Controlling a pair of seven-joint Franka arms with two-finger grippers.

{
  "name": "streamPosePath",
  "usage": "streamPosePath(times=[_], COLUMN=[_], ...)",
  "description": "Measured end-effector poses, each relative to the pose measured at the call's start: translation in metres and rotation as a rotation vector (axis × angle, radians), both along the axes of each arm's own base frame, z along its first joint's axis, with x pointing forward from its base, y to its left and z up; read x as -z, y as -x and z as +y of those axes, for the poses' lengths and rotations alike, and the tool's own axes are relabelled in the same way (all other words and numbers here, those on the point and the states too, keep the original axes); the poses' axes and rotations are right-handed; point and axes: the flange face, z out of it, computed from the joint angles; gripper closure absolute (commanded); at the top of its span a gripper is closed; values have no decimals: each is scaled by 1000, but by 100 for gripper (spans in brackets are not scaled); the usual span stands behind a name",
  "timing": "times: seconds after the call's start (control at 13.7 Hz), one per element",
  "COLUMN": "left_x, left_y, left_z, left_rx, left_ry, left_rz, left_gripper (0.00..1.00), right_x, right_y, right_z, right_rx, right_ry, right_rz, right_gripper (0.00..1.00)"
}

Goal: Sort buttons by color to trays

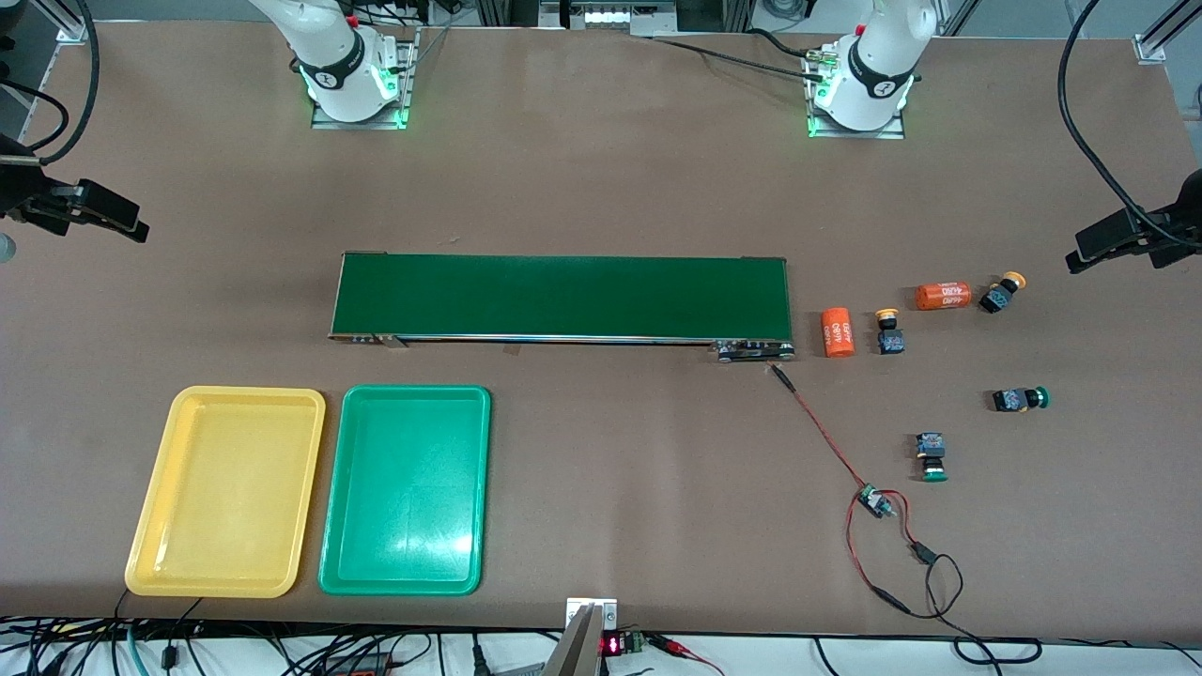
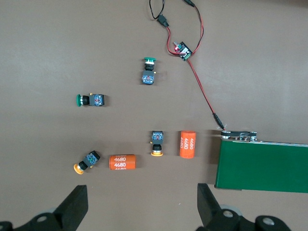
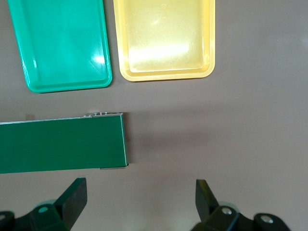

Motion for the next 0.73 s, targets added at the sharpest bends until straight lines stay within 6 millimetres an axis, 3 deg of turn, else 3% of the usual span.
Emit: streamPosePath(times=[0.44,0.58,0.73], left_x=[-1,14,43], left_y=[2,-3,-13], left_z=[-7,-24,-52], left_rx=[12,44,95], left_ry=[1,6,14], left_rz=[9,44,97], left_gripper=[0,0,0], right_x=[2,2,2], right_y=[-1,-1,-1], right_z=[0,0,0], right_rx=[1,1,2], right_ry=[0,0,-1], right_rz=[3,3,3], right_gripper=[0,0,0])
